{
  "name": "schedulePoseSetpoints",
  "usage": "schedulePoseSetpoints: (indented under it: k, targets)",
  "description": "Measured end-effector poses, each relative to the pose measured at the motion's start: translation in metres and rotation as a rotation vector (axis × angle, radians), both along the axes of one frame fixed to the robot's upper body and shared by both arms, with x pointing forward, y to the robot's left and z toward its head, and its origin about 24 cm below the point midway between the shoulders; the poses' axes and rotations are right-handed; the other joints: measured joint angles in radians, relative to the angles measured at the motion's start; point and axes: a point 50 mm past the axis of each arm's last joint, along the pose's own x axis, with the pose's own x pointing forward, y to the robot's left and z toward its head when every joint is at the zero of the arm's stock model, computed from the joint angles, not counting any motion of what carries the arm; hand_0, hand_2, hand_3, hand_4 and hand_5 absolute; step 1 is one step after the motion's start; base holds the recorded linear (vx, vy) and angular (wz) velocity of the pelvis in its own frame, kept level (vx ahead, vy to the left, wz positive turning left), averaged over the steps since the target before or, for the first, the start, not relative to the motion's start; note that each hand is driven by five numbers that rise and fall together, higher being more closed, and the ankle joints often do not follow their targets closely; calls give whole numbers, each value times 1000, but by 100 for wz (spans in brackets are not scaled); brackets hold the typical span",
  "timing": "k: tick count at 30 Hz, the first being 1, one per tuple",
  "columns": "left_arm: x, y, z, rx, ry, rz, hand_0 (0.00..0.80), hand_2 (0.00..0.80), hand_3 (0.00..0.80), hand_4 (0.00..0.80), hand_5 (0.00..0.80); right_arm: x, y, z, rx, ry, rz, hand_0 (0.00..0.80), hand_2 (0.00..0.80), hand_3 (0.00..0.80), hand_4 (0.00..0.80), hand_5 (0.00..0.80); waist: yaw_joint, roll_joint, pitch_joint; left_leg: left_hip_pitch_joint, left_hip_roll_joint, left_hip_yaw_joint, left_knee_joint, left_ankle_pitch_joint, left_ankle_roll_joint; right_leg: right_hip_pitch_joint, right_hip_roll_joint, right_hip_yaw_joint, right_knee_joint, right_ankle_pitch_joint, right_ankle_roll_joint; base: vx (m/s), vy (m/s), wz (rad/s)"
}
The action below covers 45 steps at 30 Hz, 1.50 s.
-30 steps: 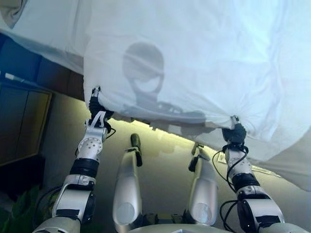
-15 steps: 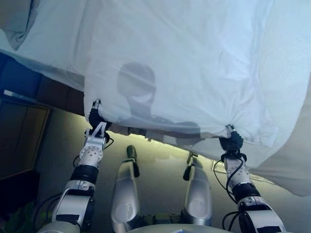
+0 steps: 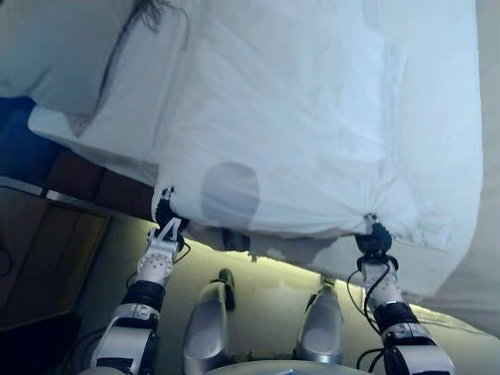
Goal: Make the bed neatly
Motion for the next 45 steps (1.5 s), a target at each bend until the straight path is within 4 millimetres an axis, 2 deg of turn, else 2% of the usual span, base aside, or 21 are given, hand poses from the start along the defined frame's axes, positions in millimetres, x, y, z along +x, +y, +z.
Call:
schedulePoseSetpoints:
  k: [2, 4, 5, 9, 15, 16, 19, 22, 23, 24, 26, 28, 30, 33, 37, 38, 39, 40, 41, 43, 45]
  targets:
    - [-5, 2, -6, 11, 19, 7, 800, 800, 800, 800, 800, -11, 9, -12, -3, 40, 35, 800, 800, 800, 800, 800, -1, 15, -21, 13, 41, -14, -48, 29, -7, -66, 88, 8, 244, -196, 25, -28, -70, -4]
    - [-6, 3, -6, 35, 19, 6, 800, 800, 800, 800, 800, -20, 10, -19, -9, 62, 41, 800, 800, 800, 800, 800, 20, 4, -38, 33, 39, -21, -132, 84, -28, -52, 182, -62, 243, -313, -42, 5, -196, 5]
    - [-6, 2, -6, 33, 20, 7, 800, 800, 800, 800, 800, -21, 9, -19, -12, 59, 35, 800, 800, 800, 800, 800, 21, 4, -38, 42, 36, -31, -156, 95, -36, -15, 194, -86, 178, -328, -86, -17, -159, 17]
    - [-13, 6, -12, 20, 21, 33, 800, 800, 800, 800, 800, -27, 7, -23, -22, 67, 50, 800, 800, 800, 800, 800, 23, 16, -51, 90, 62, -76, -242, 145, -70, 40, 271, -74, 82, -302, -111, -72, -40, 0]
    - [-21, 9, -18, 1, 25, 55, 800, 800, 800, 800, 800, -11, 4, -7, -74, 11, 101, 800, 800, 800, 800, 800, 14, 22, -55, 106, 83, -85, -250, 150, -83, 25, 274, -25, 100, -303, -119, 33, 301, -16]
    - [-21, 10, -19, -14, 27, 60, 800, 800, 800, 800, 800, -11, 4, -6, -74, 13, 105, 800, 800, 800, 800, 800, 4, 16, -55, 68, 97, -113, -174, 122, -91, 30, 240, -13, 87, -301, -122, 171, 523, 8]
    - [-26, 4, -26, -48, 38, 64, 800, 800, 800, 800, 800, -10, 5, -6, -65, 40, 89, 800, 800, 800, 800, 800, -9, 23, -60, 136, 256, -148, -237, 138, -130, 53, 214, 16, 116, -314, -84, 237, 814, -4]
    - [-37, -21, -42, -129, 84, 43, 800, 800, 800, 800, 800, -16, -13, -2, -109, 66, 47, 800, 800, 800, 800, 800, -45, 70, -89, 210, 281, -152, -323, 173, -113, 50, 137, 72, 184, -347, 3, 272, 683, 0]
    - [-43, -31, -48, -165, 106, 36, 800, 800, 800, 800, 800, -19, -26, 0, -148, 86, 36, 800, 800, 800, 800, 800, -62, 110, -111, 230, 265, -142, -332, 181, -92, 51, 111, 84, 196, -349, 42, 219, 565, 0]
    - [-45, -40, -51, -191, 119, 20, 800, 800, 800, 800, 800, -25, -35, -1, -156, 105, 6, 800, 800, 800, 800, 800, -66, 105, -116, 253, 228, -113, -327, 146, -219, 58, 58, 109, 201, -345, 66, 190, 467, 11]
    - [-47, -45, -54, -200, 139, -12, 800, 800, 800, 800, 800, -44, -37, -16, -129, 168, -24, 800, 800, 800, 800, 800, -64, 67, -131, 263, 131, -52, -294, 138, -201, 125, -51, 112, 105, -290, 75, 164, 337, 23]
    - [-48, -40, -55, -172, 148, -24, 800, 800, 800, 800, 800, -56, -25, -31, -85, 213, -20, 800, 800, 800, 800, 800, -52, 53, -144, 265, 73, -64, -255, 103, -177, 189, -97, 109, 10, -219, 69, 103, 207, 11]
    - [-48, -35, -54, -129, 154, -49, 800, 800, 800, 800, 800, -60, -12, -38, -45, 234, -14, 800, 800, 800, 800, 800, -38, 45, -152, 266, 52, -87, -223, 74, -165, 221, -115, 103, -35, -175, 75, 40, 165, -7]
    - [-53, -30, -57, -62, 186, -98, 800, 800, 800, 800, 800, -58, -3, -40, -23, 238, -6, 800, 800, 800, 800, 800, -23, 39, -170, 268, 43, -81, -214, 56, -160, 218, -119, 37, -44, -117, 81, -16, 148, -16]
    - [-57, -29, -60, -48, 211, -109, 800, 800, 800, 800, 800, -69, -2, -50, -13, 280, -1, 800, 800, 800, 800, 800, -22, 18, -210, 270, 57, -82, -248, 51, -143, 179, -81, 19, -18, -33, 63, -4, 98, -17]
    - [-59, -25, -61, -37, 218, -100, 800, 800, 800, 800, 800, -73, 2, -54, -1, 293, 13, 800, 800, 800, 800, 800, -19, 27, -221, 269, 92, -91, -261, 58, -146, 134, -42, 22, 75, -119, 101, 10, -103, -23]
    - [-61, -20, -63, -20, 229, -89, 800, 800, 800, 800, 800, -80, 9, -61, 23, 310, 31, 800, 800, 800, 800, 800, -16, 28, -243, 267, 130, -108, -288, 79, -162, 103, 51, 24, 196, -284, 64, 19, -163, -12]
    - [-62, -18, -63, -14, 231, -86, 800, 800, 800, 800, 800, -85, 11, -64, 37, 317, 36, 800, 800, 800, 800, 800, -3, 15, -262, 268, 136, -117, -314, 100, -176, 109, 100, 11, 188, -359, 42, 24, -163, 21]
    - [-62, -22, -64, -23, 234, -89, 800, 800, 800, 800, 800, -87, 8, -65, 38, 320, 28, 800, 800, 800, 800, 800, -10, 26, -266, 262, 149, -140, -327, 128, -178, 138, 138, 4, 145, -364, 33, 15, -101, 42]
    - [-65, -26, -66, -33, 241, -94, 800, 800, 800, 800, 800, -89, 7, -67, 38, 332, 16, 800, 800, 800, 800, 800, -1, 22, -272, 267, 148, -139, -351, 182, -102, 165, 151, -13, 92, -338, 20, 1, -62, 33]
    - [-67, -29, -67, -43, 250, -93, 800, 800, 800, 800, 800, -87, 6, -65, 22, 324, 24, 800, 800, 800, 800, 800, -4, 46, -286, 268, 166, -138, -368, 196, -90, 186, 176, -28, 48, -318, 15, -24, -55, 5]
